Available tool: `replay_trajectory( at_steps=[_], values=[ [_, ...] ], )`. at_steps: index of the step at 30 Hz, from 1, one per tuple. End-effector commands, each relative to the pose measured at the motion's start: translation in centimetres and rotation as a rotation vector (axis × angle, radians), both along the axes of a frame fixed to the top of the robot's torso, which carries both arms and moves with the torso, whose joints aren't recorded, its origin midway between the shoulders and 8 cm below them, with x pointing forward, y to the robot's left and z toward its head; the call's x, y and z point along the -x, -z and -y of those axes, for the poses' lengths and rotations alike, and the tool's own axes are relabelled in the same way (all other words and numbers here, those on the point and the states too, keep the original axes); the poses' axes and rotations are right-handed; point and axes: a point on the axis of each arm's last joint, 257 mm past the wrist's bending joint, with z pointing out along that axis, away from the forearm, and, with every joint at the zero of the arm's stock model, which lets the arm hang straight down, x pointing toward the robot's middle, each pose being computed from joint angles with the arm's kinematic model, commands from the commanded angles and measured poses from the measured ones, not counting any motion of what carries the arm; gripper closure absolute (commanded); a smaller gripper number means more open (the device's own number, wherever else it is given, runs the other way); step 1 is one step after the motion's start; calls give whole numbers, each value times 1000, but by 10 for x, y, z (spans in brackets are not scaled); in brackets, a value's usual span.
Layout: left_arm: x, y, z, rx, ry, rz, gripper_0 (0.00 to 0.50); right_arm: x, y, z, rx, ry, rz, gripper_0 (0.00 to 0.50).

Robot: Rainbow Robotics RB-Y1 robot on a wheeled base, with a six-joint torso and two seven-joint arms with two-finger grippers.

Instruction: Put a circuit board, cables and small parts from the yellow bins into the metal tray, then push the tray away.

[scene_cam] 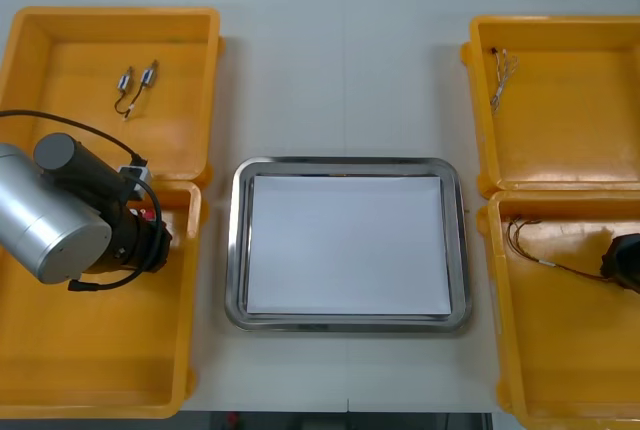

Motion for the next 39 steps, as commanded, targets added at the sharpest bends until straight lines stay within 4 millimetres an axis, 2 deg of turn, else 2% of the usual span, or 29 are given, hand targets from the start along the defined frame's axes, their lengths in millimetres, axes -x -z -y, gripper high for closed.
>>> replay_trajectory(
  at_steps=[1,11,20,21,22,23,24,26,34,39],
  values=[
    [-11,-8,13,43,-59,44,0,6,15,-6,-27,28,-11,500],
    [-12,-4,14,29,-52,51,0,1,4,-4,-19,26,18,500],
    [-10,-1,13,29,-55,51,7,8,-34,8,34,3,17,500],
    [-10,-1,13,27,-54,52,90,9,-40,10,40,-3,18,500],
    [-10,-1,13,28,-54,51,127,9,-42,10,44,-6,18,500],
    [-10,-1,13,27,-54,52,278,11,-47,11,52,-10,16,500],
    [-10,-1,13,25,-53,53,405,13,-52,13,59,-13,13,500],
    [-10,-1,12,25,-54,52,499,15,-56,15,68,-17,9,500],
    [-10,-1,13,26,-51,54,500,20,-60,17,76,-30,-1,500],
    [-10,-1,12,26,-53,54,500,31,-62,25,112,-44,-6,500]
  ],
)
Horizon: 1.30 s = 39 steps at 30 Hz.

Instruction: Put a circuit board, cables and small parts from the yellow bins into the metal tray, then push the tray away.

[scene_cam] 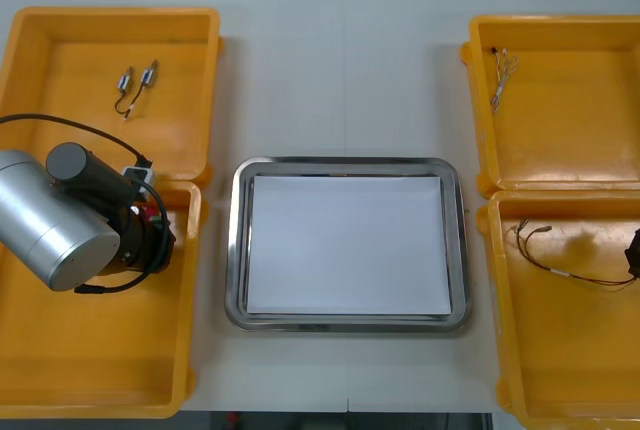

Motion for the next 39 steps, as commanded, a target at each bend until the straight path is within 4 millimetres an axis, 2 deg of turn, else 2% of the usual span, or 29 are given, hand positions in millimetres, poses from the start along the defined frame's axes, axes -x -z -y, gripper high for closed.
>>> replay_trajectory(
  at_steps=[1,12,20,34,39],
  values=[
    [-5,-5,12,55,-65,30,500,18,-18,27,86,-8,13,500],
    [0,-20,6,26,-45,43,500,39,-21,39,97,-1,16,500],
    [10,-32,9,34,-16,36,500,52,-13,50,104,10,35,500],
    [55,-41,-18,41,-9,28,500,64,-6,62,100,51,31,500],
    [64,-40,-28,53,-23,30,500,63,-7,64,104,58,34,500]
  ],
)
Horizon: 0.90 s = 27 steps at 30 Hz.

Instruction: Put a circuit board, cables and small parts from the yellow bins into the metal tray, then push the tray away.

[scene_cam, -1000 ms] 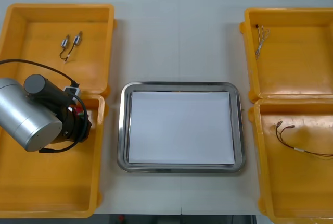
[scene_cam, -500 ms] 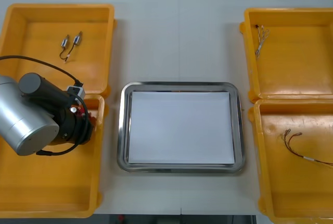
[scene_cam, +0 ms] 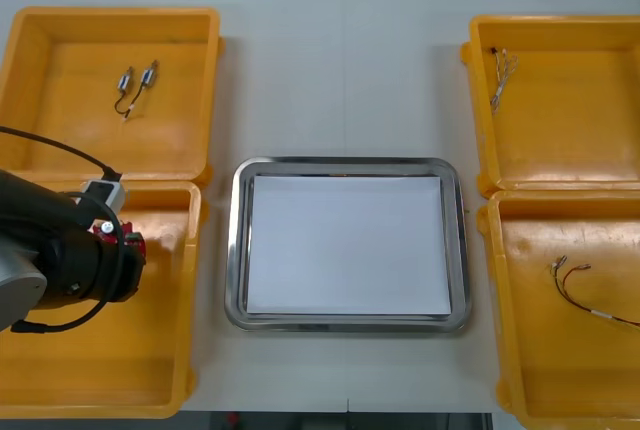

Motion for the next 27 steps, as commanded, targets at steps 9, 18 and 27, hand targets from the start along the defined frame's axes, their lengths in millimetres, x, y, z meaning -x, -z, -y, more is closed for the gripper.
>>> replay_trajectory(
  at_steps=[9,18,27],
  values=[
    [24,3,-37,50,-117,17,500,4,-16,21,44,28,14,134],
    [30,17,-52,50,-154,-7,500,4,-24,23,34,26,18,0],
    [27,30,-69,49,-186,-23,500,-3,-55,17,42,-27,-5,0]
  ],
)
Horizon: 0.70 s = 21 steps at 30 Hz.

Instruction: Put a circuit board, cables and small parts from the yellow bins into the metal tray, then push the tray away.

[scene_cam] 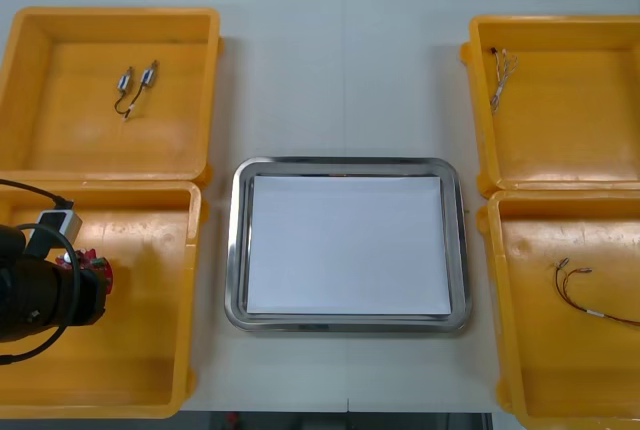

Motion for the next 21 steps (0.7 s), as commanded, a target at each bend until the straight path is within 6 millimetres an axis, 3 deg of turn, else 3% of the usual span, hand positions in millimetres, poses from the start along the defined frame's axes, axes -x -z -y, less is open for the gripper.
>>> replay_trajectory(
  at_steps=[1,10,21],
  values=[
    [4,0,-24,-25,-43,-10,500,-16,-47,11,78,-62,33,0],
    [4,13,-33,-7,-68,-17,500,-28,-77,-5,172,-317,7,0],
    [4,16,-33,1,-66,-21,500,-42,-73,-48,266,-763,-32,0]
  ],
)
